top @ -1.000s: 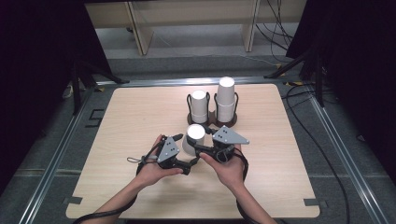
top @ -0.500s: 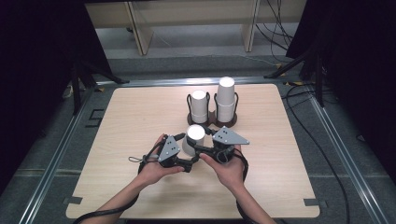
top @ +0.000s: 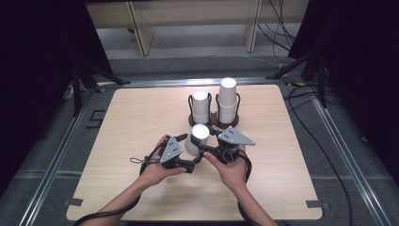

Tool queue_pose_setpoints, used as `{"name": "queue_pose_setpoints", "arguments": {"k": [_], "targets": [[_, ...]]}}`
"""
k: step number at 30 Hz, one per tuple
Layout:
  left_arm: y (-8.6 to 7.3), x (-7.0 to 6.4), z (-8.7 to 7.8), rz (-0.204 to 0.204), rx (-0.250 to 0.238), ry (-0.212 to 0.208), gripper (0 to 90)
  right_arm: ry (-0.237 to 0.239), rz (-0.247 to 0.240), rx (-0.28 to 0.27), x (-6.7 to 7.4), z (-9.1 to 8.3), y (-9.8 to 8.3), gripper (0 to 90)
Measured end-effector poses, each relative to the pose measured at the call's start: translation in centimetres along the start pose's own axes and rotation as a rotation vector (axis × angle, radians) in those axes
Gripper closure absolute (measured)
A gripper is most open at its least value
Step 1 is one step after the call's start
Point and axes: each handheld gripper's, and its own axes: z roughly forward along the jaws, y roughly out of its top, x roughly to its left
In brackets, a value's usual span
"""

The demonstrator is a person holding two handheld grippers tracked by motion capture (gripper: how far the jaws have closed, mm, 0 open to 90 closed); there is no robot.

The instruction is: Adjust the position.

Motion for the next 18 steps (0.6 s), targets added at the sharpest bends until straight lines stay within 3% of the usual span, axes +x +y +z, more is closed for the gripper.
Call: {"name": "queue_pose_setpoints", "arguments": {"k": [1,3,6,10,11,12,13,14,17,18], "targets": [[0.0,0.0,0.0,-0.001,-0.003,-0.001,5.5,-0.001,0.039,-0.007,-0.1,-0.1,-0.1,34.7],[0.1,0.0,0.0,0.001,-0.003,-0.001,5.3,-0.010,0.069,-0.019,-0.5,-0.2,-0.1,34.7],[0.1,0.0,0.1,-0.002,-0.008,0.006,4.7,-0.028,0.062,-0.021,-0.8,-0.3,-0.2,34.7],[0.0,0.0,0.1,0.002,-0.006,0.003,4.1,-0.043,0.158,-0.036,-1.8,-0.5,-0.6,34.7],[0.0,0.0,0.1,0.001,-0.007,0.002,4.1,-0.047,0.205,-0.031,-2.0,-0.6,-0.6,34.7],[0.0,-0.1,0.1,0.001,-0.008,0.003,4.0,-0.064,0.198,-0.041,-2.5,-0.7,-0.8,34.7],[0.0,-0.1,0.1,0.001,-0.009,0.002,4.0,-0.065,0.236,-0.031,-2.6,-0.8,-0.9,34.7],[0.1,-0.1,0.1,0.003,-0.009,0.000,3.9,-0.070,0.234,-0.039,-3.0,-0.8,-1.0,34.7],[0.1,-0.1,0.0,0.005,-0.008,0.000,3.9,-0.089,0.312,-0.039,-3.8,-1.1,-1.4,34.7],[0.1,-0.1,0.0,0.005,-0.008,0.000,3.9,-0.089,0.312,-0.039,-3.8,-1.1,-1.4,34.7]]}}
